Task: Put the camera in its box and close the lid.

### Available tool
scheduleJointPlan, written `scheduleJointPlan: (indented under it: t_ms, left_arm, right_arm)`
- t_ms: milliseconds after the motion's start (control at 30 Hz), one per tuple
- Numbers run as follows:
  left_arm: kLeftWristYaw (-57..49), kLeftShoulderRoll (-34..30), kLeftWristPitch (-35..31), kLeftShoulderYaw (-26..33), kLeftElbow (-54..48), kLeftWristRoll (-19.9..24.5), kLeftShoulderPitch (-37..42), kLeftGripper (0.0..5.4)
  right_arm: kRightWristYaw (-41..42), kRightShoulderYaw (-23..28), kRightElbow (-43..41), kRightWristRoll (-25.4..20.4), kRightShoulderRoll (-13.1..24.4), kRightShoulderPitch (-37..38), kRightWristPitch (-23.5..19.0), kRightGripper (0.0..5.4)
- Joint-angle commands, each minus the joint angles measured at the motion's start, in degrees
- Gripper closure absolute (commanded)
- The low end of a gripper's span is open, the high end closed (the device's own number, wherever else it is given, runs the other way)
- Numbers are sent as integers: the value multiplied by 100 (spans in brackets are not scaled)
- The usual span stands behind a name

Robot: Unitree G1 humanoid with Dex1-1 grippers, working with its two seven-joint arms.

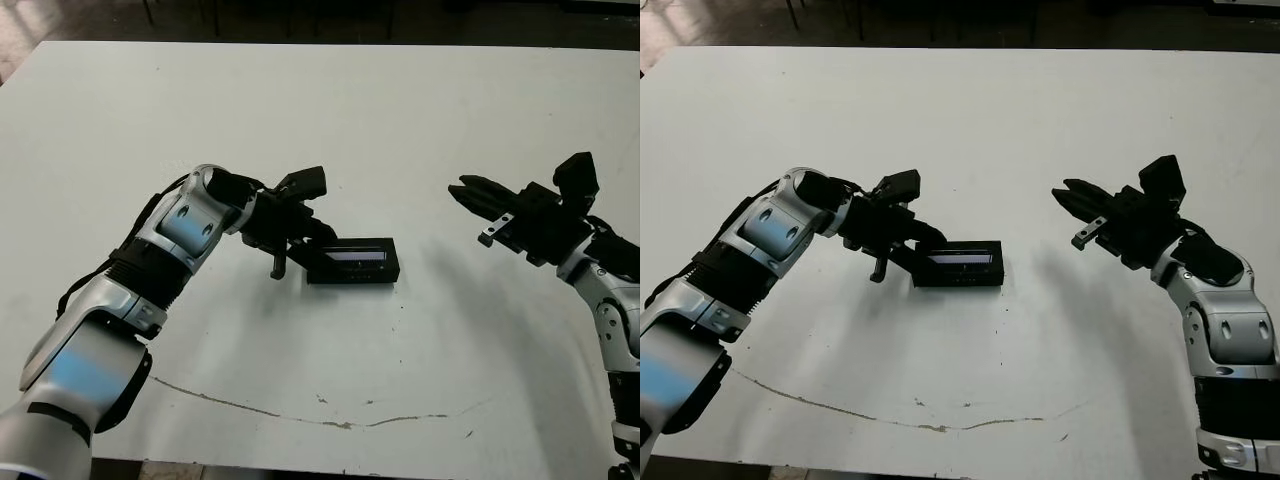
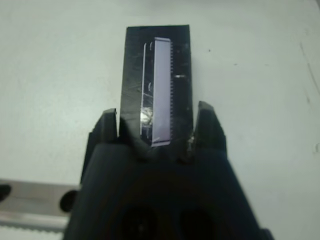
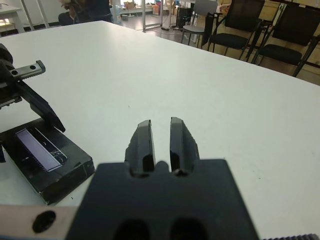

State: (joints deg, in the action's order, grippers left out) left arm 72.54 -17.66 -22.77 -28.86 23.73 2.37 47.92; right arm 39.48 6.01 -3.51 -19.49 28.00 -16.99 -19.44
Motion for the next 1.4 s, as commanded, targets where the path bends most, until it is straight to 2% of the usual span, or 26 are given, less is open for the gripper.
scheduleJointPlan:
  t_ms: [33, 300, 467, 933, 1167, 1400]
  left_arm:
    - [-171, 204, -278, -608, 12, -374, -684, 442]
    - [-313, -34, -320, -539, -270, -533, -913, 442]
    - [-489, -279, -22, -468, -355, -559, -1267, 442]
    - [-1108, -860, 171, -4, -842, -319, -2326, 442]
    - [-1174, -1063, 777, 149, -795, -288, -2440, 293]
    - [-949, -1457, 787, 598, -1091, 221, -2701, 140]
  right_arm:
    - [13, 27, 23, -48, 28, 125, -66, 540]
    - [-40, 20, -54, -39, 44, 155, -109, 540]
    - [-122, 11, -158, -39, 35, 190, -201, 540]
    - [-94, -49, -288, -27, 54, 175, -186, 540]
    - [-50, -71, -376, -50, 62, 184, -184, 540]
    - [-67, -88, -434, -22, 101, 218, -216, 540]
